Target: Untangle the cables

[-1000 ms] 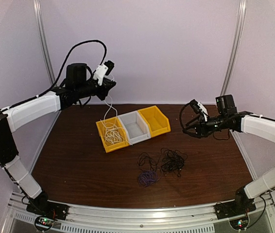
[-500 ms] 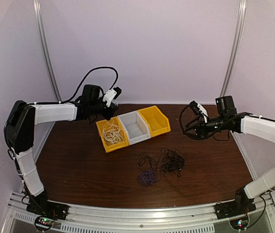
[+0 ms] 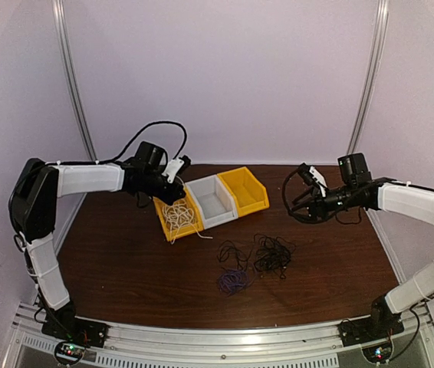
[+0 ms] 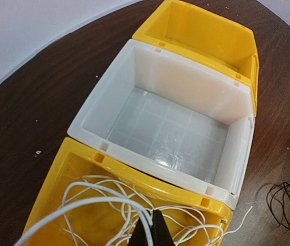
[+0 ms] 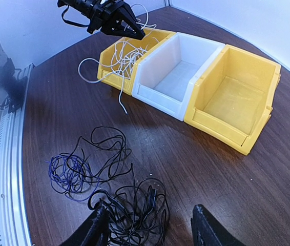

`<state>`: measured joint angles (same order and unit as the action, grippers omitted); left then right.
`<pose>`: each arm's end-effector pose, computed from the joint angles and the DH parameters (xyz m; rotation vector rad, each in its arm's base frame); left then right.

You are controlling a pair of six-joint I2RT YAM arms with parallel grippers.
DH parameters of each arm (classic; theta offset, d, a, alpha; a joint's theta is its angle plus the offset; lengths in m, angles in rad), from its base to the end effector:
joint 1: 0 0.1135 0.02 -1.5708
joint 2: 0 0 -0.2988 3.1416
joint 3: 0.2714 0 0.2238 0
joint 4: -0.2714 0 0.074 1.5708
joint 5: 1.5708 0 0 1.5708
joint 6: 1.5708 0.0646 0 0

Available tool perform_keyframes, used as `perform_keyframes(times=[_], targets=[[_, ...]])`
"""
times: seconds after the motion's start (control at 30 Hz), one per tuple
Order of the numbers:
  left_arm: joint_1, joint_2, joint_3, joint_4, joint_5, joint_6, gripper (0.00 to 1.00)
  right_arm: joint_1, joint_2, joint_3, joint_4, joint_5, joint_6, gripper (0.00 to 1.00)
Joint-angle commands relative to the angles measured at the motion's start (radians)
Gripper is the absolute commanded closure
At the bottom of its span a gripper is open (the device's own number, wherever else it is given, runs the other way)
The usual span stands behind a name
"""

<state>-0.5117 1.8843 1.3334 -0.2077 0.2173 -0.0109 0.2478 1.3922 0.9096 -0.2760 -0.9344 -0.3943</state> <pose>0.3653 -0.2211 0.2417 0.6925 2.2604 -0.5112 0.2464 0.1159 0.2833 -1.0910 1.8423 0.9869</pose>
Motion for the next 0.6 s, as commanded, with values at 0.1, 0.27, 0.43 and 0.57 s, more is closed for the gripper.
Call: perform_keyframes(times=[0.1,0.27,0.43,0.57], targets=[[-0.004,0.098,0.159,-0.204,0.058,-0.124,1.00,-0.002,0.030,0.027,-0.033,-0.013,-0.026,0.44],[-0.004,0.175,0.259,-0.322,0.015,-0.143,1.00,-0.001,0.029,0.028,-0.039,-0.009,-0.029,0.44],[-0.004,0.188,0.282,-0.381,0.017,-0.170,1.00,-0.001,0.027,0.028,-0.040,-0.006,-0.029,0.44],[-0.004,0.196,0.303,-0.431,0.004,-0.161,1.00,0.000,0.034,0.031,-0.041,-0.009,-0.030,0.44]])
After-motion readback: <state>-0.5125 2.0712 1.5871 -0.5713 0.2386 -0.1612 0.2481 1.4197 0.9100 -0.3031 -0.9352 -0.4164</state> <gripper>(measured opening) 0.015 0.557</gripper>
